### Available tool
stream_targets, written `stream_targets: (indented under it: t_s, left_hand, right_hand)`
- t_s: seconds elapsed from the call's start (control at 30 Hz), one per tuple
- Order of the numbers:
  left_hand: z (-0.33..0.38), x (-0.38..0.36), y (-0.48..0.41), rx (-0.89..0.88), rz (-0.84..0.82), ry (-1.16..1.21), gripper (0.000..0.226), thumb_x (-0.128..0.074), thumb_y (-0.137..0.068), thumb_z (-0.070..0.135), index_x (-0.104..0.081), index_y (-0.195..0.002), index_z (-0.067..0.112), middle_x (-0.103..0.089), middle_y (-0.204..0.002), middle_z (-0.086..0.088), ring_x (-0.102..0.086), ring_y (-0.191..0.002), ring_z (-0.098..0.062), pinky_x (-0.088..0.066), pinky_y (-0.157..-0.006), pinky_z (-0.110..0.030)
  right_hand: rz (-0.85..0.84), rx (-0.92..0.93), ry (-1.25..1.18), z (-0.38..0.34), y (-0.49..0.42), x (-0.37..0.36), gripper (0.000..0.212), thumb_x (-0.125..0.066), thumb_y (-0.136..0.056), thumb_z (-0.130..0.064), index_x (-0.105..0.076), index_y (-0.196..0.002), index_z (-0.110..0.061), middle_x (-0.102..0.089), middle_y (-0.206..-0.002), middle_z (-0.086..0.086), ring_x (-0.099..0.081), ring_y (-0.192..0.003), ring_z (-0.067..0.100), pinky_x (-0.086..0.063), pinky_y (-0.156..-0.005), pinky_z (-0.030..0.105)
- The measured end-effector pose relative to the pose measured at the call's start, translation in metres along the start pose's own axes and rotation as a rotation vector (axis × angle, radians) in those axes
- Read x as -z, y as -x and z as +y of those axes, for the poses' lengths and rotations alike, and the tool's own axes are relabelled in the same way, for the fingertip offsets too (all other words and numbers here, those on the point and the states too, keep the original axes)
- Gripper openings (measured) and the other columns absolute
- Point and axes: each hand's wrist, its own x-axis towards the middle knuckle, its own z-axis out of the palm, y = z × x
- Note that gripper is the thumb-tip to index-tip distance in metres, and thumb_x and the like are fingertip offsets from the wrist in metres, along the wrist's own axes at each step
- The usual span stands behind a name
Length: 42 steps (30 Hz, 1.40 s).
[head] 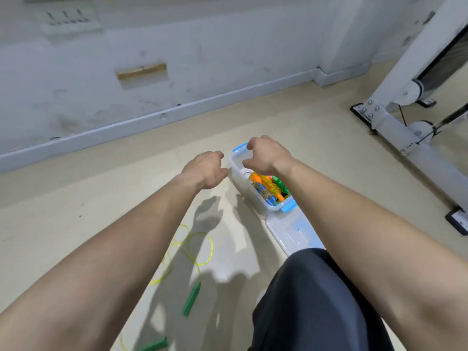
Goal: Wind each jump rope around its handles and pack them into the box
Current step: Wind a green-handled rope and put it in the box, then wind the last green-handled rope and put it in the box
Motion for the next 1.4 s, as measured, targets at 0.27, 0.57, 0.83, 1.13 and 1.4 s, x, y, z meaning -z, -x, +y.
stream_targets:
  t_s: [0.27, 0.57, 0.83, 1.13, 1.4]
  left_hand:
    - [-0.099, 0.009, 0.121, 0.164, 0.048, 0.140, 0.053, -0.056, -0.095, 0.036, -0.049, -0.145, 0.019, -0.056, -0.143, -0.003, -0.049, -0.133, -0.024, -0.041, -0.108, -0.036]
    - [-0.216, -0.132, 0.205, 0.502, -0.158, 0.312, 0.048, -0.061, -0.094, 0.038, -0.053, -0.139, 0.023, -0.061, -0.133, -0.001, -0.058, -0.119, -0.023, -0.046, -0.103, -0.035]
    - [-0.214, -0.267, 0.233, 0.522, -0.440, 0.244, 0.026, -0.068, -0.083, 0.028, -0.061, -0.108, 0.025, -0.064, -0.121, -0.003, -0.062, -0.110, -0.026, -0.048, -0.085, -0.029]
    - [-0.220, -0.327, 0.233, 0.220, -0.494, -0.150, 0.035, -0.052, -0.092, 0.011, -0.051, -0.127, 0.013, -0.049, -0.128, -0.013, -0.055, -0.116, -0.034, -0.047, -0.080, -0.038]
    - [-0.231, -0.294, 0.225, 0.325, -0.352, 0.191, 0.031, -0.068, -0.085, 0.028, -0.052, -0.109, 0.018, -0.061, -0.113, -0.008, -0.058, -0.107, -0.031, -0.041, -0.076, -0.034]
  right_hand:
    - [-0.084, 0.238, 0.038, -0.127, 0.037, -0.038, 0.051, -0.061, -0.090, -0.038, -0.055, -0.138, -0.021, -0.050, -0.142, 0.008, -0.051, -0.129, 0.027, -0.046, -0.105, 0.041]
    - [-0.384, 0.295, 0.078, -0.162, 0.064, -0.220, 0.044, -0.058, -0.088, -0.028, -0.063, -0.129, -0.013, -0.060, -0.135, 0.013, -0.055, -0.125, 0.031, -0.049, -0.102, 0.040]
    - [-0.611, 0.047, -0.001, -0.105, 0.090, -0.362, 0.014, -0.047, -0.087, -0.024, -0.059, -0.089, -0.019, -0.064, -0.099, 0.009, -0.061, -0.096, 0.032, -0.049, -0.080, 0.034]
    - [-0.521, -0.122, -0.258, -0.076, 0.095, -0.416, 0.013, -0.054, -0.086, -0.030, -0.047, -0.087, -0.019, -0.068, -0.080, 0.007, -0.064, -0.077, 0.033, -0.054, -0.072, 0.039]
    - [-0.660, -0.140, -0.349, -0.097, 0.093, -0.389, 0.012, -0.044, -0.092, -0.014, -0.055, -0.089, -0.010, -0.059, -0.081, 0.009, -0.056, -0.073, 0.030, -0.041, -0.064, 0.032]
